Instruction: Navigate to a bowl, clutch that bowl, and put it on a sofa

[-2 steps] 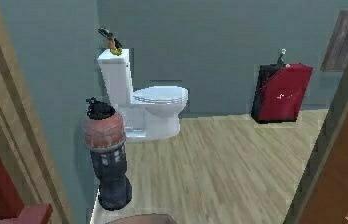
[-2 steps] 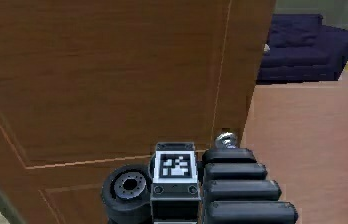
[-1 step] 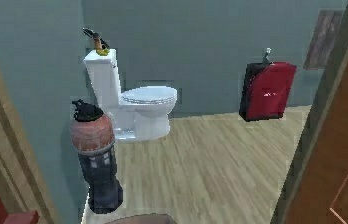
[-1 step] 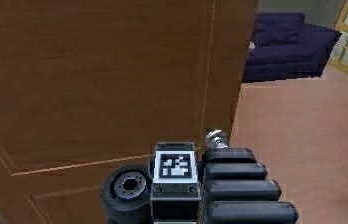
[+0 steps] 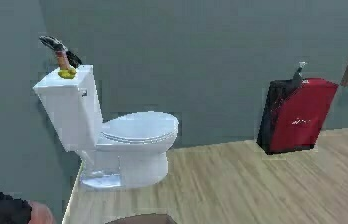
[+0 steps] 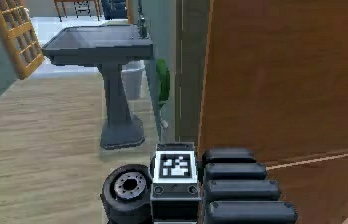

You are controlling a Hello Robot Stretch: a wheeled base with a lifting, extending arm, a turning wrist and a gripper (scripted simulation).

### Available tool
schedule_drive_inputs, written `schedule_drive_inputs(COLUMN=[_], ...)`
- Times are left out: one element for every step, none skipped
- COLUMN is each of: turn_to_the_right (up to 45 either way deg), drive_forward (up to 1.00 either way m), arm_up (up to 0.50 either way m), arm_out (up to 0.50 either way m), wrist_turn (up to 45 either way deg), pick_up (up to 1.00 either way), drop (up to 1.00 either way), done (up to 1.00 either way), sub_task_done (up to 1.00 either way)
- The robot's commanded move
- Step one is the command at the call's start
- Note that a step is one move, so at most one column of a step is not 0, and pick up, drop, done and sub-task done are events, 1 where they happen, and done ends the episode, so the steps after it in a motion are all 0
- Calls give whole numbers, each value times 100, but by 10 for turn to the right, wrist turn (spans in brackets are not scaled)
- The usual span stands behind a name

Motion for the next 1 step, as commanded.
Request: schedule_drive_inputs(turn_to_the_right=[390], drive_forward=[0], arm_up=[0], arm_out=[0], wrist_turn=[0], pick_up=[0], drop=[0], done=[0], sub_task_done=[0])
